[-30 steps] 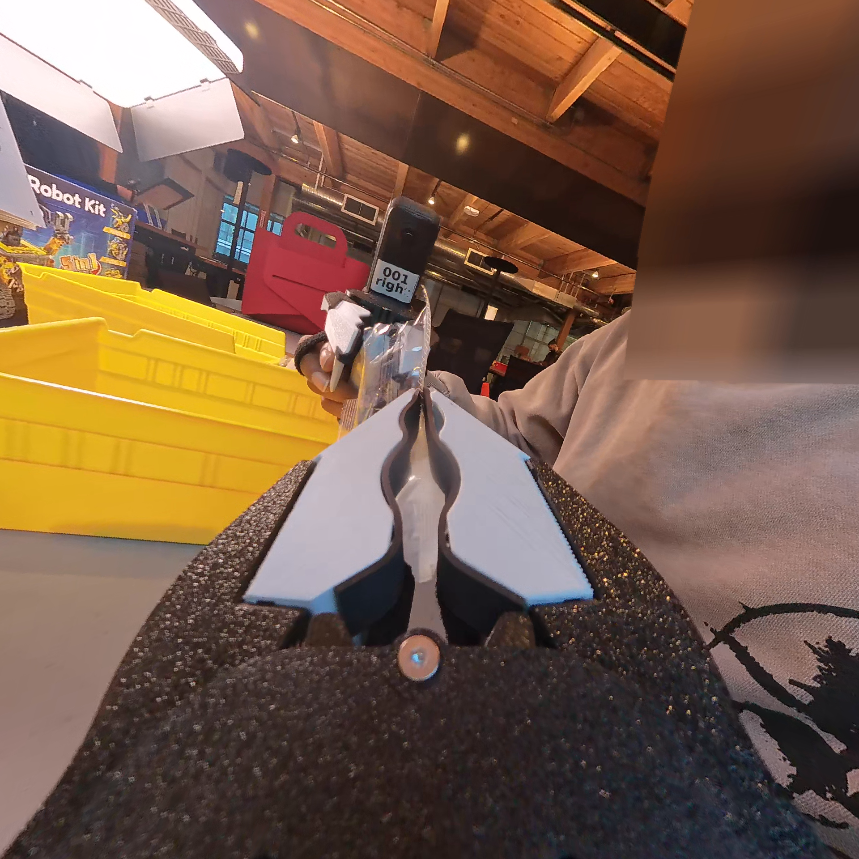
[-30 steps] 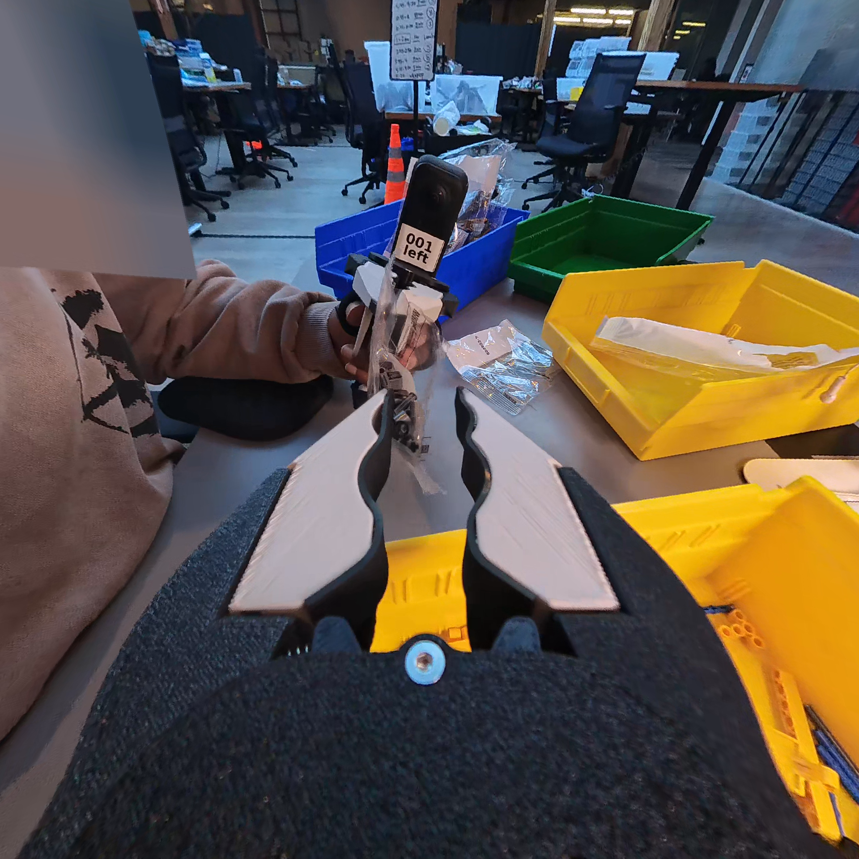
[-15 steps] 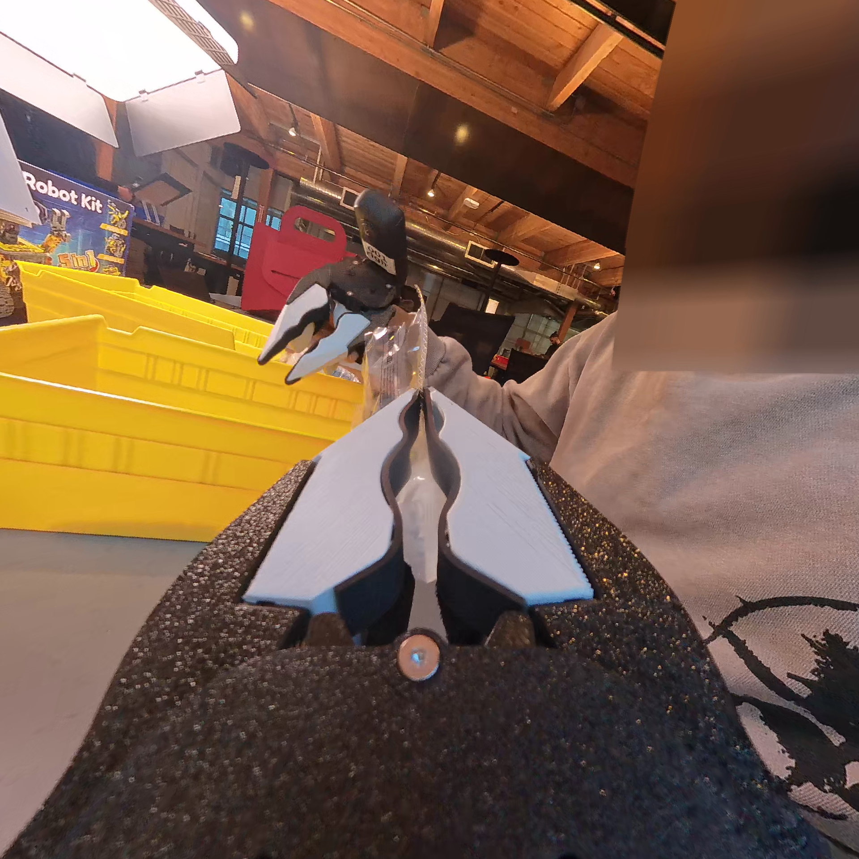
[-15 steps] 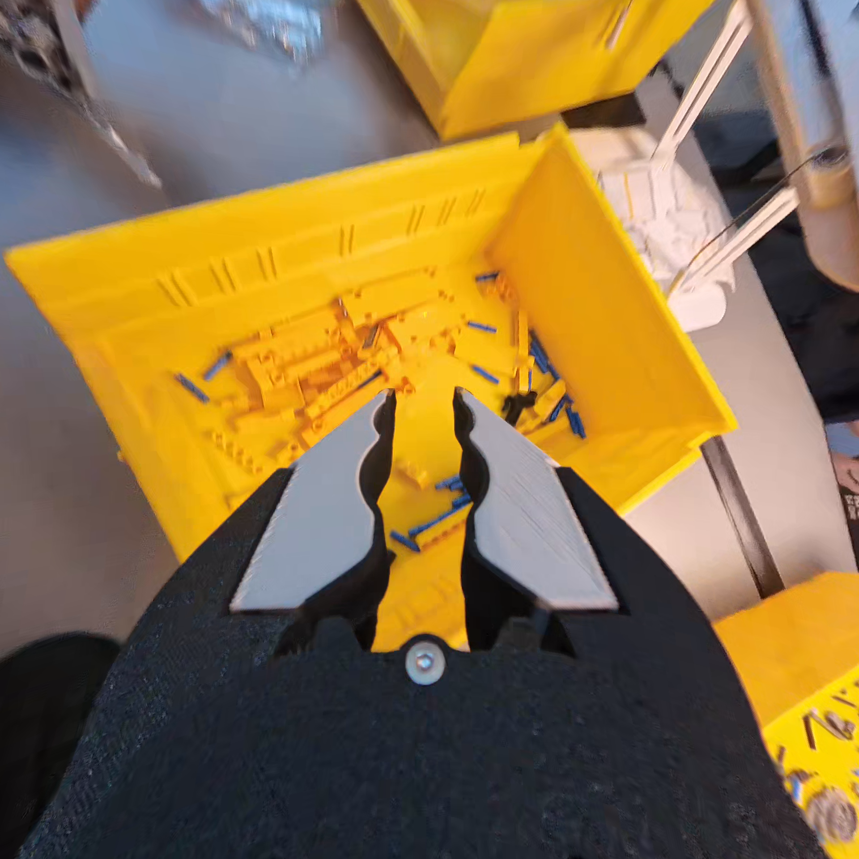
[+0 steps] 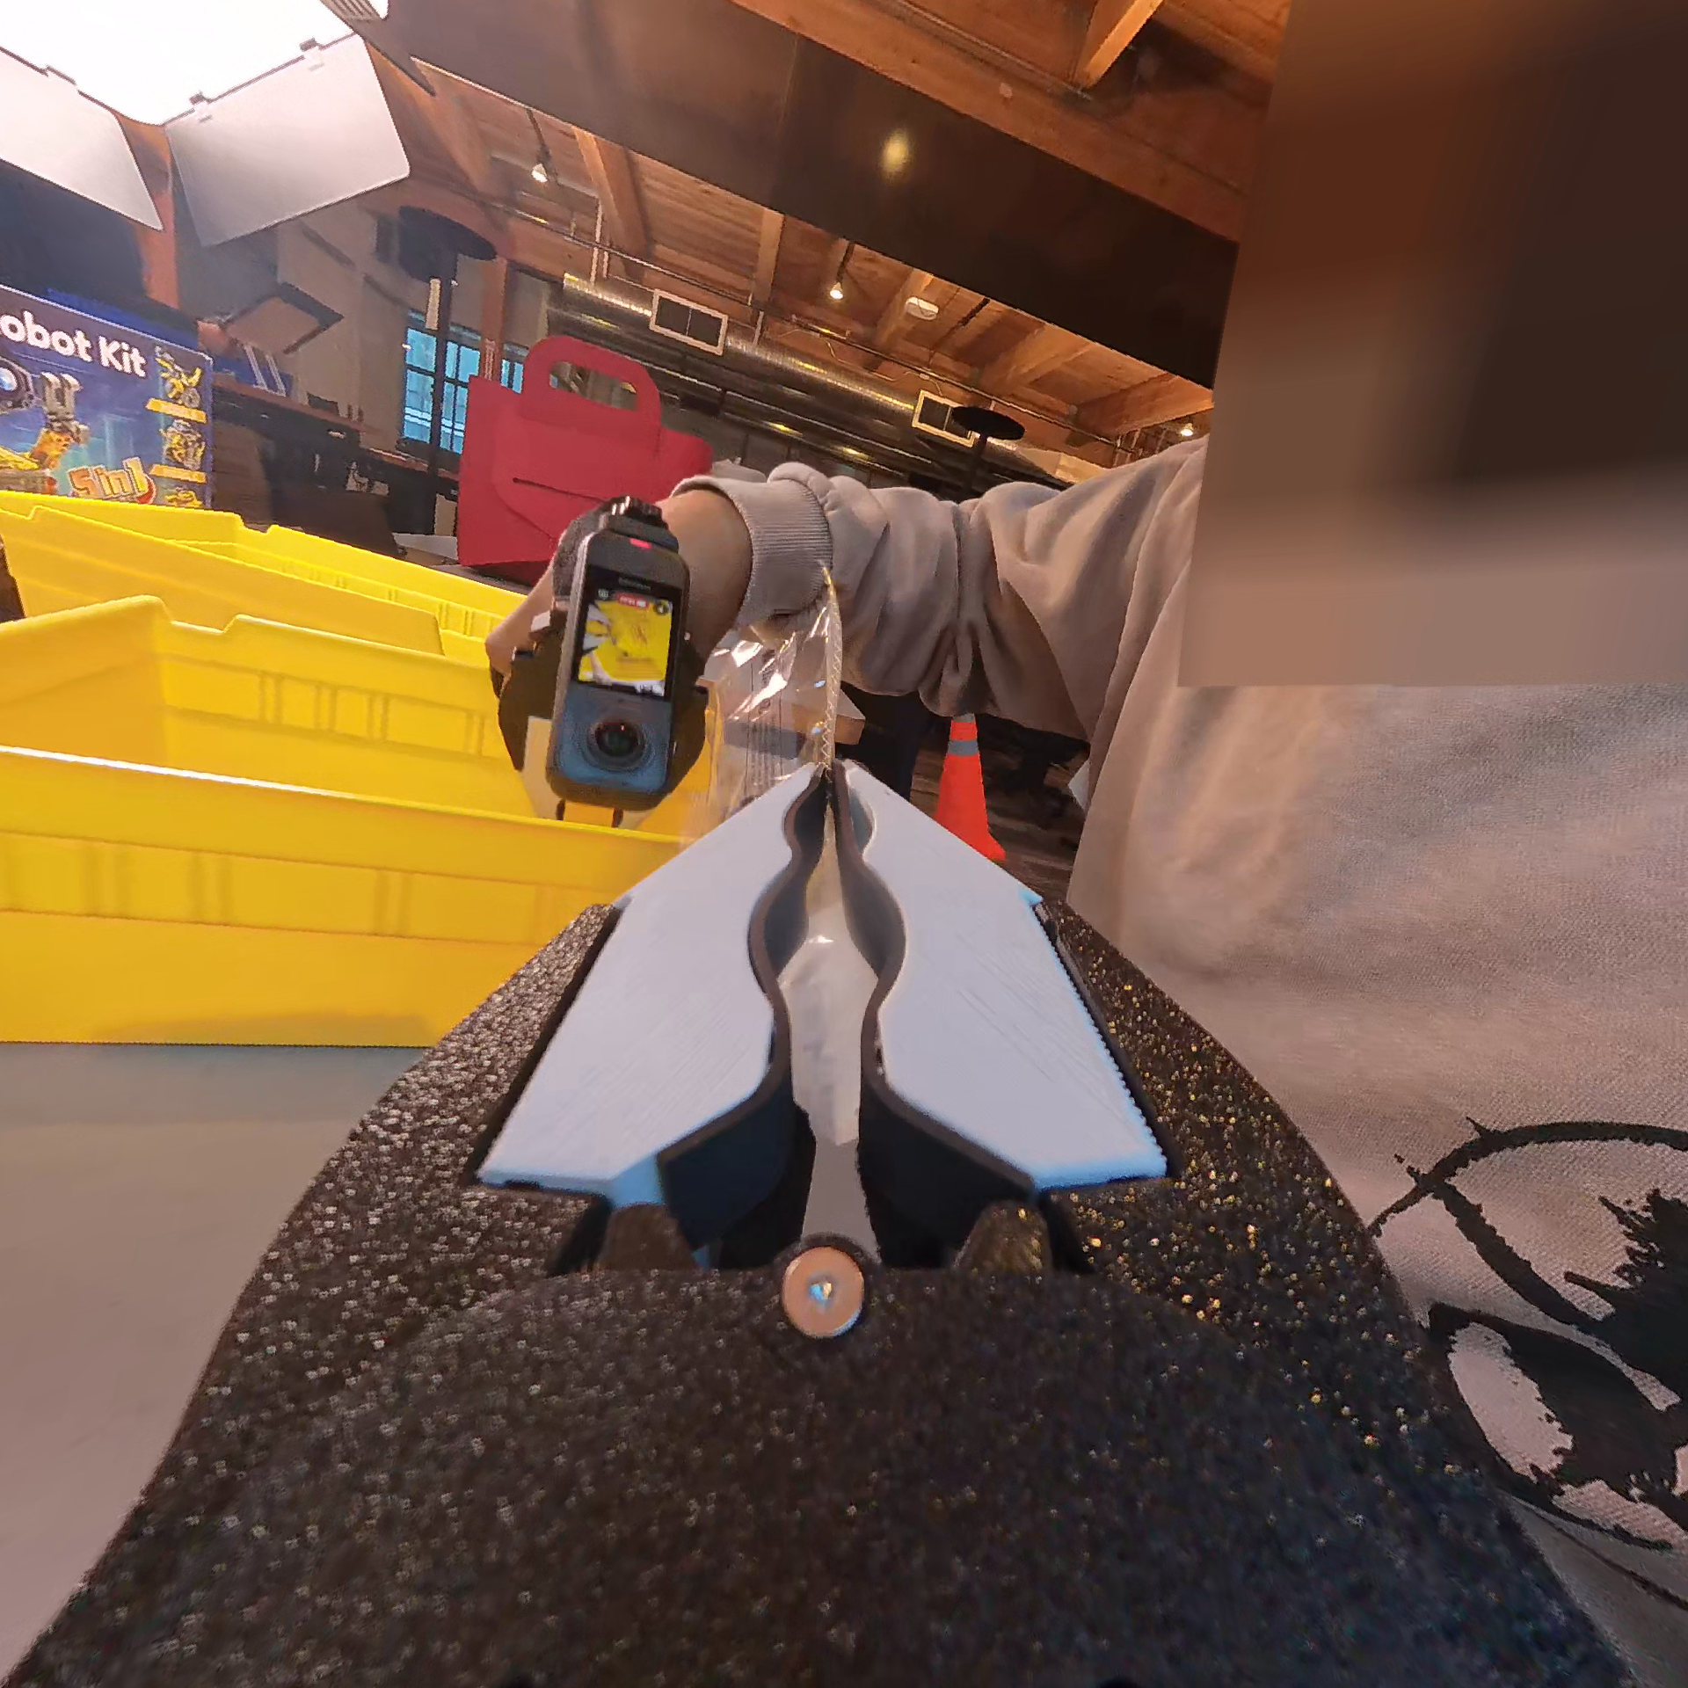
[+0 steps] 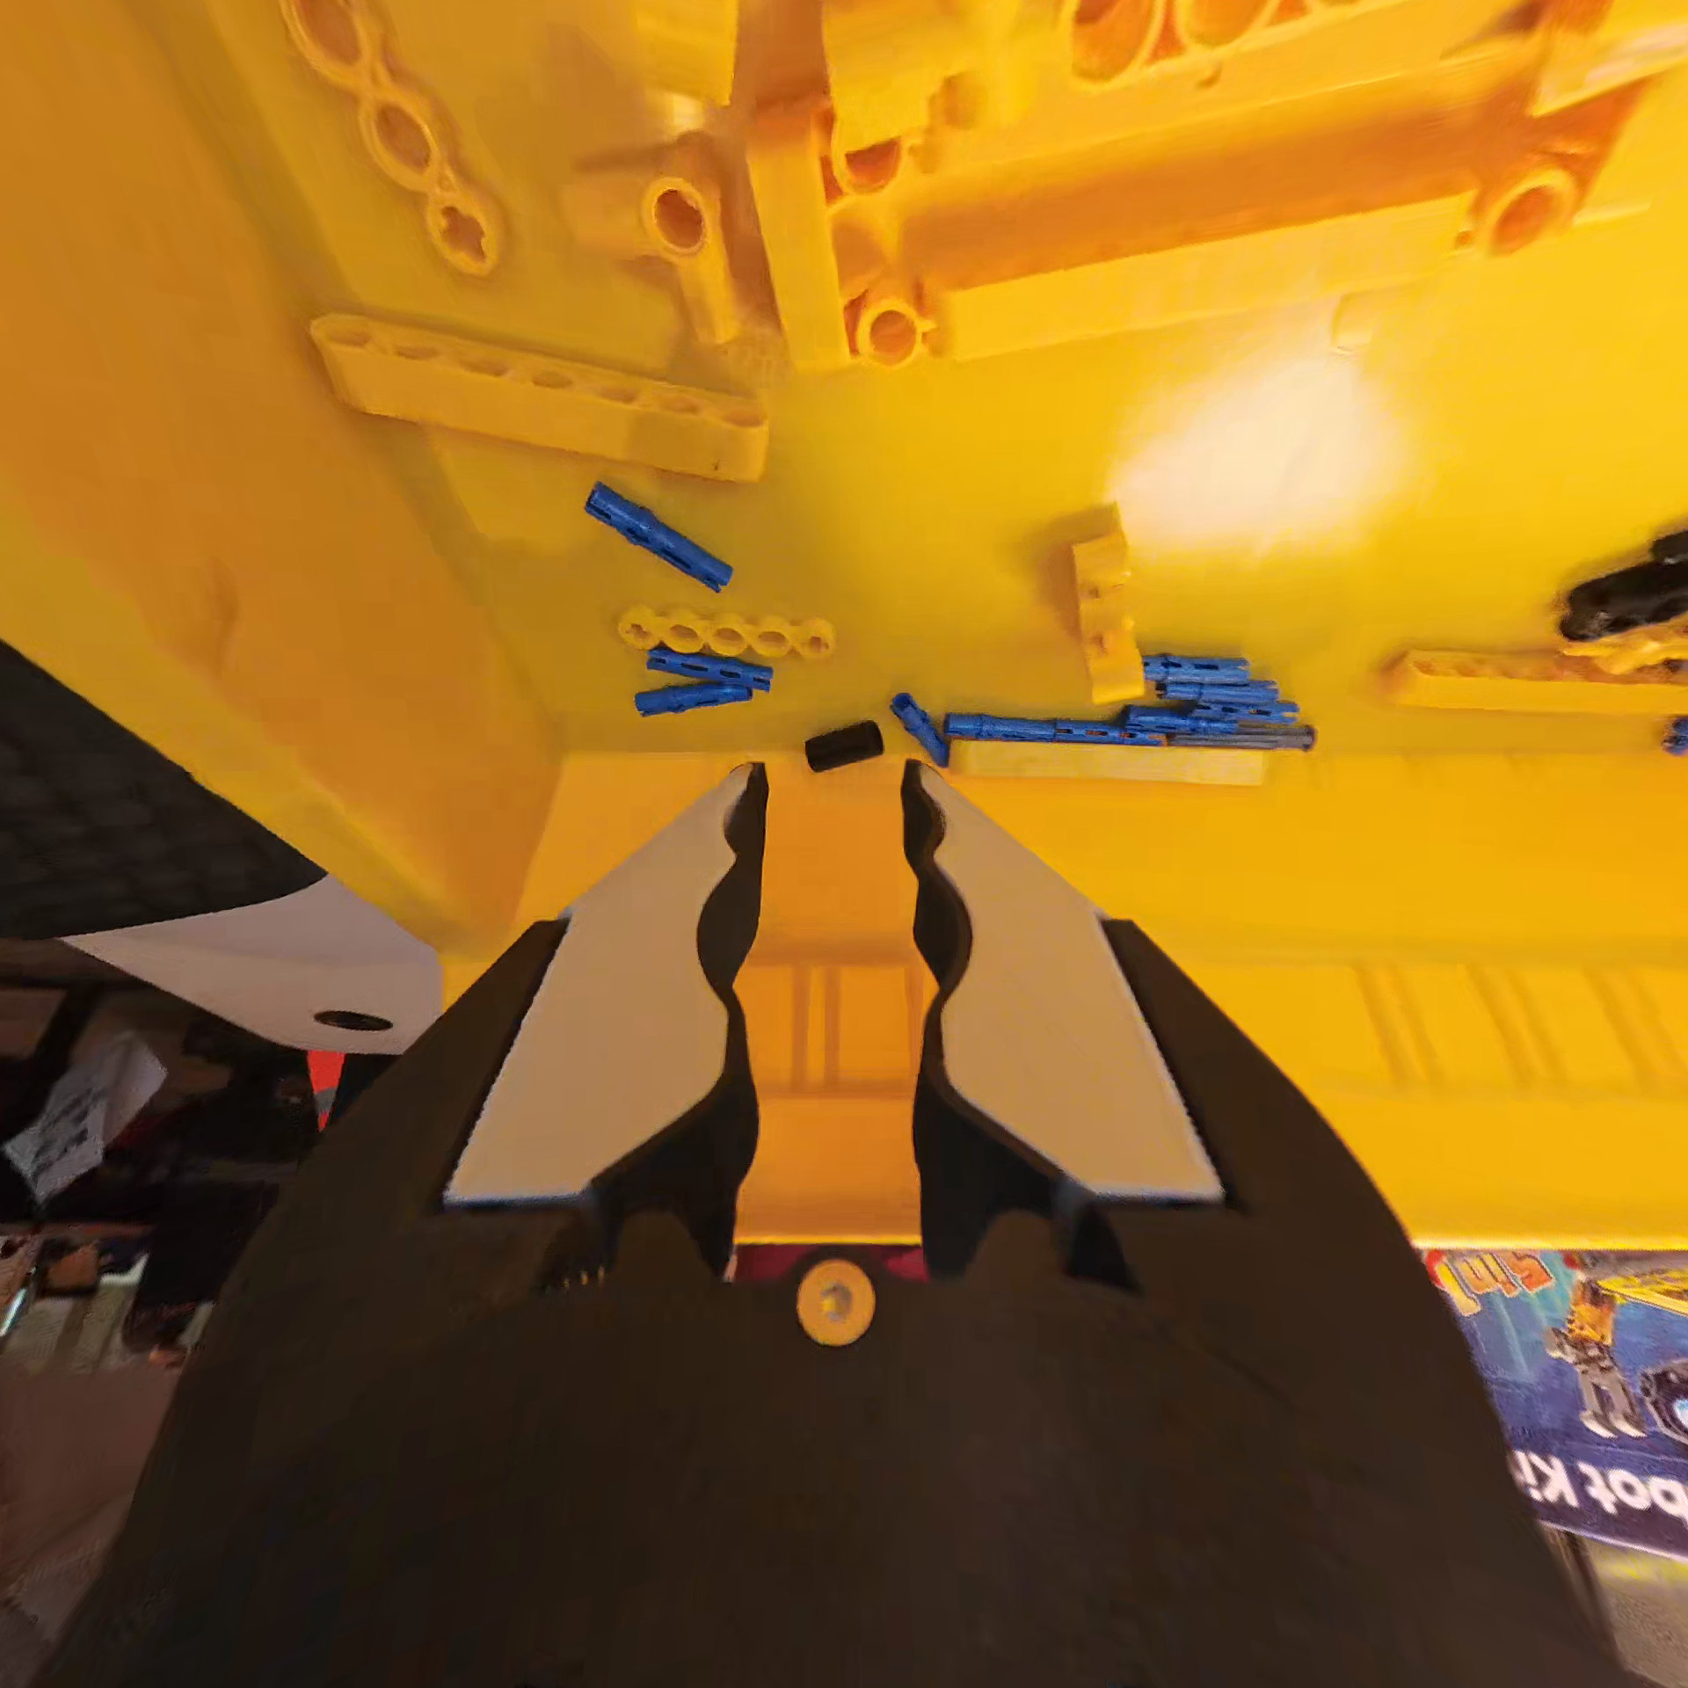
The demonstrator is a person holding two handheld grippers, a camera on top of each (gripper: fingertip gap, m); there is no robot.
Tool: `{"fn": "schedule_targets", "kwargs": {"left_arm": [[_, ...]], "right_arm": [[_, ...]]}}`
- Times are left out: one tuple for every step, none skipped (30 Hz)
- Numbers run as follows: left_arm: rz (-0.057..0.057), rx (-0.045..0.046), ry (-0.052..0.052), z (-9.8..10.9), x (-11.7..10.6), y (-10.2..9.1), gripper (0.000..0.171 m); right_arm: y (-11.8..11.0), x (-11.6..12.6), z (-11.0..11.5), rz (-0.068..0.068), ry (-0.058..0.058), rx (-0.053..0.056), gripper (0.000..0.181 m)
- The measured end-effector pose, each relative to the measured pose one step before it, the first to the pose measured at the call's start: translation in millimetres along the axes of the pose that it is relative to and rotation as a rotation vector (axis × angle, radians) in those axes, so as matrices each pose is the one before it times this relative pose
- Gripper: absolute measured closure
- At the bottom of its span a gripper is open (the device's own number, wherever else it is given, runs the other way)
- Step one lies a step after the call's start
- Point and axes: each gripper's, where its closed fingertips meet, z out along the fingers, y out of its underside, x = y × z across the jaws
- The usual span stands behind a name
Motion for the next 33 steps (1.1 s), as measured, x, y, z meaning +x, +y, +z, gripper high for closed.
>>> {"fn": "schedule_targets", "kwargs": {"left_arm": [[-0.0002, 0.00363, 0.0015, -0.52, 0.16, -0.82, 0.171], [-0.0011, 0.00377, 0.0015, -0.36, 0.06, -0.75, 0.171], [-0.0005, 0.00269, 0.0012, -0.32, 0.11, -0.43, 0.171], [0.0001, 0.00153, 0.0013, -0.17, 0.26, -0.15, 0.171], [0.0006, 0.00041, 0.0015, 0.09, 0.44, -0.18, 0.171], [0.0012, -0.00049, 0.0013, 0.27, 0.43, 0.14, 0.171], [0.0012, -0.00118, 0.0004, 0.28, 0.25, 0.12, 0.171], [0.0008, -0.00150, 0.0001, 0.24, 0.21, 0.26, 0.171], [0.0008, -0.00129, -0.0003, 0.14, 0.09, 0.29, 0.171], [0.0013, -0.00104, -0.0007, 0.18, 0.03, 0.16, 0.171], [0.0018, -0.00060, -0.0012, -0.02, 0.07, -0.03, 0.171], [0.0019, 0.00004, -0.0013, -0.09, -0.01, -0.05, 0.171], [0.0014, 0.00118, -0.0007, -0.10, 0.07, -0.24, 0.171], [-0.0001, 0.00175, 0.0007, -0.15, -0.13, -0.17, 0.171], [-0.0018, 0.00138, 0.0017, -0.02, -0.16, 0.06, 0.171], [-0.0032, 0.00108, 0.0024, 0.11, -0.40, 0.44, 0.171], [-0.0043, 0.00136, 0.0039, 0.33, -0.30, 0.62, 0.171], [-0.0041, 0.00198, 0.0057, 0.46, -0.02, 0.56, 0.171], [-0.0034, 0.00127, 0.0044, 0.67, 0.17, 0.74, 0.171], [-0.0006, -0.00028, 0.0045, 0.66, 0.48, 0.81, 0.171], [0.0043, 0.00142, 0.0058, 0.54, 1.32, 0.58, 0.171], [0.0046, 0.00289, 0.0048, 0.42, 1.56, 0.00, 0.171], [0.0049, 0.00361, 0.0053, 0.36, 1.75, -0.53, 0.171], [0.0059, 0.00416, 0.0056, 0.30, 1.94, -0.80, 0.171], [0.0054, 0.00370, 0.0059, 0.44, 1.85, -0.74, 0.171], [0.0040, 0.00263, 0.0049, 0.62, 1.68, -0.56, 0.171], [0.0029, 0.00191, 0.0033, 0.64, 1.09, -0.23, 0.171], [0.0017, 0.00081, 0.0043, 0.70, 1.02, 0.10, 0.171], [0.0000, -0.00012, 0.0037, 0.68, 0.84, 0.30, 0.171], [-0.0003, 0.00069, 0.0027, 0.56, 0.54, 0.20, 0.171], [0.0003, 0.00274, 0.0043, 0.52, 0.79, -0.24, 0.171], [0.0005, 0.00524, 0.0055, 0.59, 1.14, -0.78, 0.171], [0.0004, 0.00683, 0.0056, 0.61, 1.26, -1.12, 0.171]], "right_arm": [[-1.72, -0.15, 3.16, -0.0071, -0.0008, -0.0126, 0.156], [-0.65, -0.20, 3.21, -0.0015, -0.0029, -0.0114, 0.158], [0.45, 0.64, 3.50, -0.0005, 0.0006, -0.0088, 0.162], [0.73, 1.45, 0.56, -0.0006, 0.0064, -0.0013, 0.164], [-0.28, 0.05, -0.19, 0.0067, -0.0043, 0.0114, 0.164], [-0.02, 0.12, 0.00, 0.0011, -0.0001, 0.0079, 0.164], [0.72, -0.06, 0.28, -0.0068, 0.0051, 0.0016, 0.165], [0.02, 0.06, -0.17, -0.0033, 0.0075, 0.0082, 0.165], [-1.89, 0.43, -1.59, 0.0025, 0.0074, 0.0317, 0.165], [-1.87, 0.71, -3.74, 0.0125, 0.0056, 0.0463, 0.165], [-1.41, 1.14, -6.07, 0.0251, 0.0058, 0.0542, 0.165], [-4.71, -0.03, -9.22, 0.0284, 0.0001, 0.0841, 0.165], [-12.28, -0.61, -13.19, 0.0287, 0.0029, 0.1337, 0.165], [-16.97, -1.00, -15.85, 0.0318, 0.0052, 0.1552, 0.165], [-21.39, -1.78, -17.01, 0.0177, 0.0097, 0.1677, 0.165], [-27.84, -1.21, -17.29, 0.0002, 0.0246, 0.1894, 0.165], [-32.39, -3.67, -15.48, 0.0006, 0.0118, 0.1999, 0.165], [-33.18, -6.12, -11.36, 0.0025, -0.0027, 0.1897, 0.165], [-29.51, -7.30, -5.94, -0.0079, -0.0052, 0.1634, 0.165], [-21.99, -7.42, -0.71, -0.0178, -0.0063, 0.1169, 0.165], [-13.65, -6.93, 2.90, -0.0202, -0.0095, 0.0706, 0.165], [-8.12, -5.39, 5.15, -0.0164, -0.0080, 0.0409, 0.165], [-4.12, -4.40, 6.35, -0.0107, -0.0096, 0.0212, 0.165], [-0.12, -4.61, 7.18, -0.0061, -0.0180, 0.0015, 0.165], [1.93, -1.58, 7.65, -0.0070, -0.0016, -0.0071, 0.164], [2.76, -1.10, 7.23, -0.0073, 0.0016, -0.0086, 0.164], [2.71, -1.25, 6.16, -0.0037, -0.0005, -0.0050, 0.162], [1.37, -1.83, 4.11, 0.0017, -0.0042, 0.0066, 0.159], [0.17, -1.78, 1.62, 0.0109, -0.0061, 0.0177, 0.156], [-1.11, -0.48, -0.79, 0.0168, -0.0002, 0.0281, 0.155], [-1.24, 0.24, -3.12, 0.0174, 0.0034, 0.0341, 0.154], [-0.82, 1.27, -4.86, 0.0175, 0.0099, 0.0345, 0.154], [0.22, 3.26, -6.32, 0.0162, 0.0222, 0.0297, 0.154]]}}
